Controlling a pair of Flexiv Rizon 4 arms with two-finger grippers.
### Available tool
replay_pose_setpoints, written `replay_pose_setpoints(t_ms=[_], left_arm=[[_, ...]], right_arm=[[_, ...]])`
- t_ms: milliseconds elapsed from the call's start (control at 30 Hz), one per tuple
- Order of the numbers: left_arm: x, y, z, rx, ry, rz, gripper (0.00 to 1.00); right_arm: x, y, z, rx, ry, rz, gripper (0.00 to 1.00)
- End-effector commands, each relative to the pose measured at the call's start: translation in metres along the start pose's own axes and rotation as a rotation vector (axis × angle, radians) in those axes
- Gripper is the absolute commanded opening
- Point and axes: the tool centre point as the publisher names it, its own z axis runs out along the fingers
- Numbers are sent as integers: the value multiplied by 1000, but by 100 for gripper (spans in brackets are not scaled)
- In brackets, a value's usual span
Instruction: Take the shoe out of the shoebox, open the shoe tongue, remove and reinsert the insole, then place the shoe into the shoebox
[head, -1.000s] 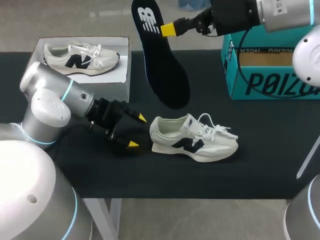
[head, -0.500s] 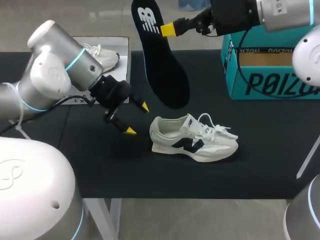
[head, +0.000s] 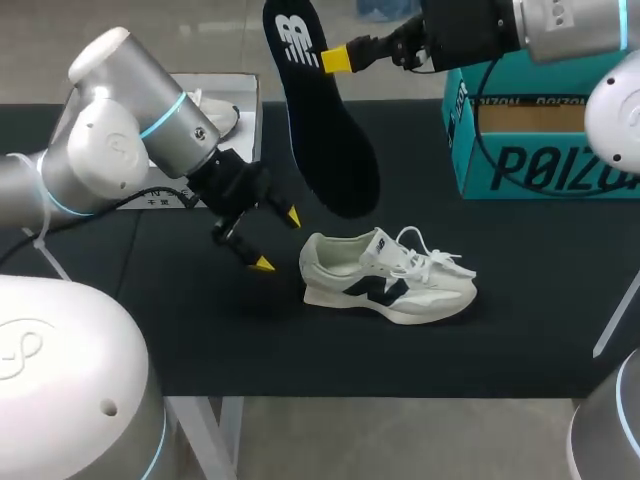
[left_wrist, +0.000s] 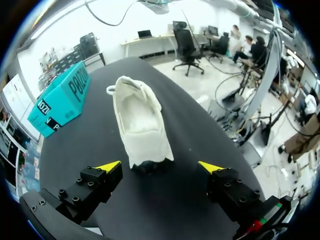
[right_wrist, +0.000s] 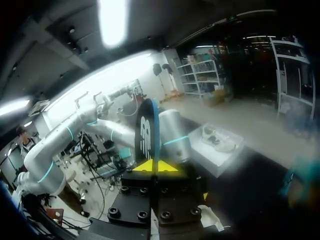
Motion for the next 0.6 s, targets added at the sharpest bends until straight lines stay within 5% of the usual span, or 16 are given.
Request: replay_pose_setpoints(t_ms=[33, 233, 600], left_arm=[[-13, -24, 4, -186, 88, -43, 100], [-14, -37, 1, -335, 102, -79, 100], [-1, -30, -5, -319, 91, -116, 100]], right_arm=[[0, -1, 1, -1, -2, 0, 0], [0, -1, 1, -1, -2, 0, 0], [0, -1, 1, -1, -2, 0, 0]])
